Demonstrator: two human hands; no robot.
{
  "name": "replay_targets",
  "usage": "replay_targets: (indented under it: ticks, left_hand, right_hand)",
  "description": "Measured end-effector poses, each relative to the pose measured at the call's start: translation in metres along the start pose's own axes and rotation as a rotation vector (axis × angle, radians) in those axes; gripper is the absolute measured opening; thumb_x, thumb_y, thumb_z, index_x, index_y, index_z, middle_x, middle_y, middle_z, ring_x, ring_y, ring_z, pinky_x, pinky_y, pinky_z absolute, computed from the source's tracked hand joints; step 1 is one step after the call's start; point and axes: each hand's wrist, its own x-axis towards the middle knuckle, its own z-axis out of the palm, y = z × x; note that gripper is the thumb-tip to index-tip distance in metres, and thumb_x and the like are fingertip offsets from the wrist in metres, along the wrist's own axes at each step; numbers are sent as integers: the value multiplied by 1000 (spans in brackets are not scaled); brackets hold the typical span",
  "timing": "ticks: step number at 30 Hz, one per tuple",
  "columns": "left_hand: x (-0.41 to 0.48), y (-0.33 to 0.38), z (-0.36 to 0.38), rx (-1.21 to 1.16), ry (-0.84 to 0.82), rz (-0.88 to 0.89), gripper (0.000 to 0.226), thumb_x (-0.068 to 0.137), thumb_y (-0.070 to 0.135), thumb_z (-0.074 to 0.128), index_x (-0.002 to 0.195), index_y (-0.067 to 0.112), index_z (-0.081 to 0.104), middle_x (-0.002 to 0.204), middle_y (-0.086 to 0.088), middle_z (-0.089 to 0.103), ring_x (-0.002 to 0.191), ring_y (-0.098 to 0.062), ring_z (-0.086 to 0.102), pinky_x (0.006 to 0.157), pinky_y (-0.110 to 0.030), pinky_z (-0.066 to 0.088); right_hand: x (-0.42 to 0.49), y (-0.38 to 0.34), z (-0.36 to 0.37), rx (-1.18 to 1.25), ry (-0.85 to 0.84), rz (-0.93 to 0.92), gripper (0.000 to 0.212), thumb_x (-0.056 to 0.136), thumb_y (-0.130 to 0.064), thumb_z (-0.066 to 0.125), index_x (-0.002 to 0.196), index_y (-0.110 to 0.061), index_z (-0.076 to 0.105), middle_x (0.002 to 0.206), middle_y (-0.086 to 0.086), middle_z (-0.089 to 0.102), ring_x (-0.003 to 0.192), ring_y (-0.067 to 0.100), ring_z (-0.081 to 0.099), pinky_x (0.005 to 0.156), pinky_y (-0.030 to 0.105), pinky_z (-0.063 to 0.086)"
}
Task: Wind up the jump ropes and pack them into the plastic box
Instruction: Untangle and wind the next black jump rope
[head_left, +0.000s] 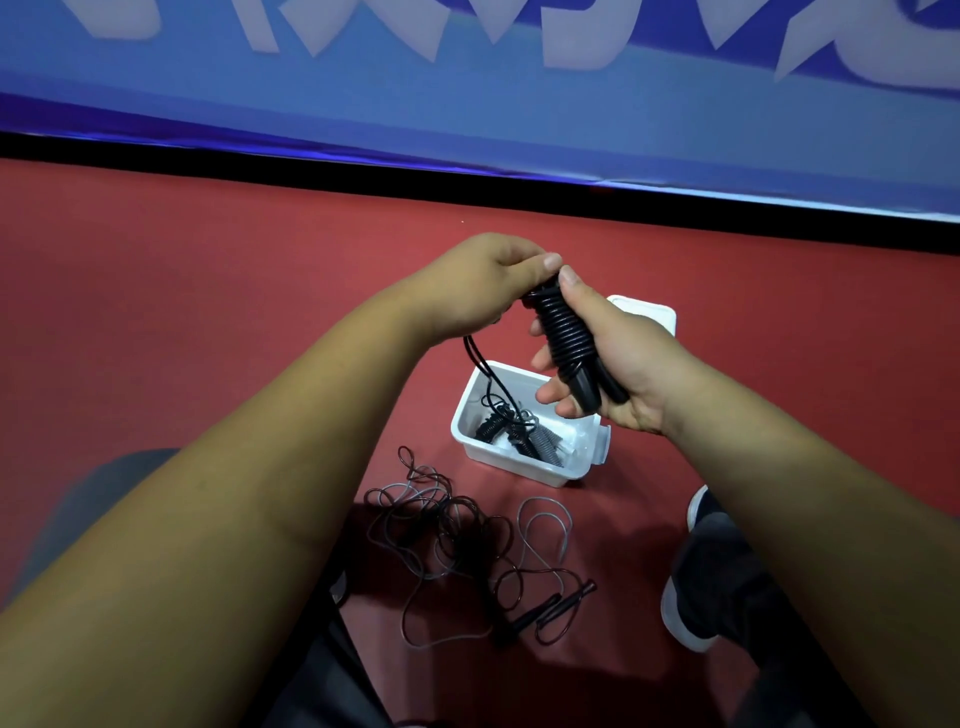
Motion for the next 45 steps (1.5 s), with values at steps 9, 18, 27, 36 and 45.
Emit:
replay_targets:
  ticks: [9,18,27,36,45]
  left_hand:
    - [1,6,5,36,66,28,27,110,28,50,110,11,71,72,17,65,55,8,53,57,-9,39]
    - [0,8,10,268,84,12,25,110,30,48,110,16,68,97,-3,71,93,-22,65,82,-34,50]
    - [-1,13,9,420,49,30,28,110,29,48,106,12,69,92,-3,69,86,-21,60,72,-34,43]
    - [1,12,10,139,56,-10,25,111,25,48,104,13,69,71,14,58,54,10,51,56,-12,38]
    - [-4,7,-3,94,27,-22,32,111,43,43,115,23,68,80,10,72,62,-2,52,67,-25,44]
  right_hand:
    - [-3,-8,-2,131,-55,28,67,99,-75,47,108,-11,67,76,10,70,61,22,72,51,32,60]
    - [-6,-13,-9,70,-101,86,63,101,-69,48,121,-13,70,85,6,75,76,27,79,58,43,64]
    - [3,-8,-12,28,-80,64,59,102,-66,54,121,-11,65,84,7,62,60,20,56,49,27,43]
    - [4,-5,-9,143,-135,82,68,97,-77,51,114,-12,58,75,5,55,53,17,46,43,23,36]
    - [7,-8,-20,204,-135,78,55,101,-68,54,115,-15,59,77,1,56,56,14,46,44,22,33]
